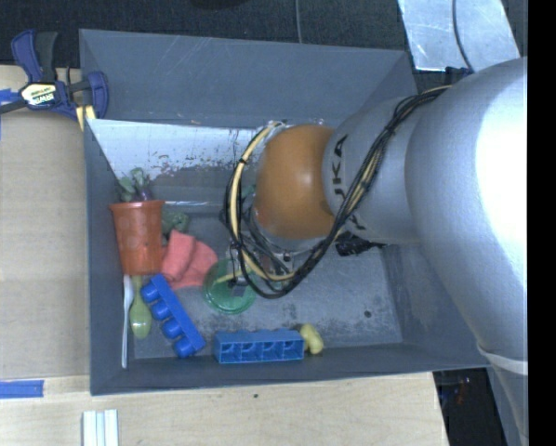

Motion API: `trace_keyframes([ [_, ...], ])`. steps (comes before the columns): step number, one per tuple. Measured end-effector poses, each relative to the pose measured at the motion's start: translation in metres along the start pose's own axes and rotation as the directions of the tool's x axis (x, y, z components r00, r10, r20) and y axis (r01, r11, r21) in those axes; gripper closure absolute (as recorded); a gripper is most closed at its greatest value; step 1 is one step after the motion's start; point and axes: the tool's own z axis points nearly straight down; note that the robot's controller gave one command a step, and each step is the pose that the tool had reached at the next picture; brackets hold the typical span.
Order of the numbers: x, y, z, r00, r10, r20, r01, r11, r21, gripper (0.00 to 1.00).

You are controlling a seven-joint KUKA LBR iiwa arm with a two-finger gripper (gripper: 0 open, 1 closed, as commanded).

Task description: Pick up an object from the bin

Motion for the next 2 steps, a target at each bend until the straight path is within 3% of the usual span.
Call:
trace_keyframes([
  [1, 0.0, 0.0, 0.0, 1.0, 0.0, 0.0, 0.0, 1.0, 0.0, 1.0],
  [2, 0.005, 0.004, -0.051, 1.0, -0.004, -0.001, 0.004, 1.0, 0.0, 1.0],
])
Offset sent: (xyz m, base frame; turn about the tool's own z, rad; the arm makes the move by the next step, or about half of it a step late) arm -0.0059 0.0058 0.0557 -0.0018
